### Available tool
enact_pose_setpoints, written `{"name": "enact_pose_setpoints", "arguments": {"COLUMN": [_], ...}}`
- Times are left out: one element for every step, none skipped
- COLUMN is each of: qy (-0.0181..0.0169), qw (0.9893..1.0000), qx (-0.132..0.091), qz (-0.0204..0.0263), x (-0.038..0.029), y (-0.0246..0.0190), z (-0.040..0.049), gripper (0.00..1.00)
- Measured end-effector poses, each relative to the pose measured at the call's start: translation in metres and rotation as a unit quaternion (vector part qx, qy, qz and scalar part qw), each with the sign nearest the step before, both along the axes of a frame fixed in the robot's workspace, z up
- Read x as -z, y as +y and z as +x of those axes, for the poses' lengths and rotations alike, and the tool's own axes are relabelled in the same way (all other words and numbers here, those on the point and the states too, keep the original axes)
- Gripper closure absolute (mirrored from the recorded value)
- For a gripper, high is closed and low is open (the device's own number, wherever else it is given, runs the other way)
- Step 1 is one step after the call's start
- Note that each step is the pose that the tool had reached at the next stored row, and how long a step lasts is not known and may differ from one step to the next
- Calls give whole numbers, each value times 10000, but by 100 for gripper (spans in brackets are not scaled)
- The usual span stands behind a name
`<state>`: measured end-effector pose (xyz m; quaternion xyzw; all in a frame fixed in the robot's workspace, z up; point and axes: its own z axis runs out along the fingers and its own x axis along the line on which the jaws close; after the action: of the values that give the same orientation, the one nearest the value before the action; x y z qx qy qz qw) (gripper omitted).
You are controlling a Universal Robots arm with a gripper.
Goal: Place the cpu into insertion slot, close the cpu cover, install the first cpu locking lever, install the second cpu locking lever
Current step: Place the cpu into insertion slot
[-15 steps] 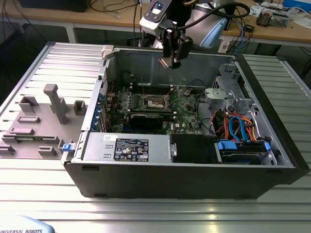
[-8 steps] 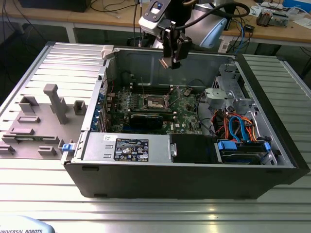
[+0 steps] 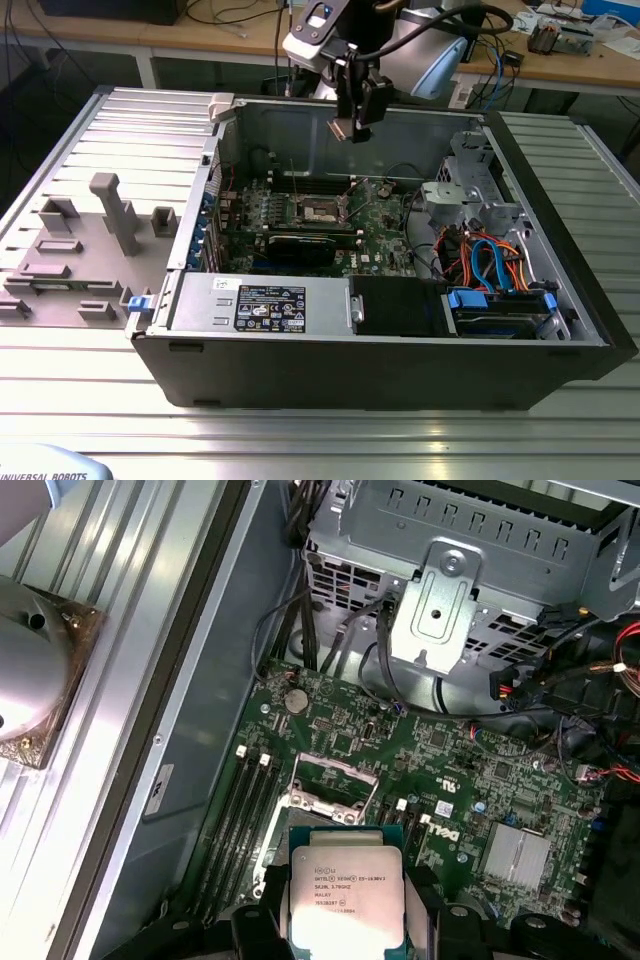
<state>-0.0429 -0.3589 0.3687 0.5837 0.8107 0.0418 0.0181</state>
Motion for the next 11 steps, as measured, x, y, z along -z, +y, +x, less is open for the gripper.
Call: {"name": "enact_pose_setpoints", "arguments": {"qy": [0,0,0,0,0,0,0,0,0,0,0], "qw": [10000,10000,10000,10000,10000,10000,10000,10000,10000,10000,10000], "qx": [33,69,94,96,97,97,98,97,98,97,98], "qz": [0,0,0,0,0,0,0,0,0,0,0], "x": [1,1,1,1,1,1,1,1,1,1,1], "y": [0,0,0,0,0,0,0,0,0,0,0], "z": [0,0,0,0,0,0,0,0,0,0,0], "gripper": [46,46,46,46,46,46,46,46,46,46,46]}}
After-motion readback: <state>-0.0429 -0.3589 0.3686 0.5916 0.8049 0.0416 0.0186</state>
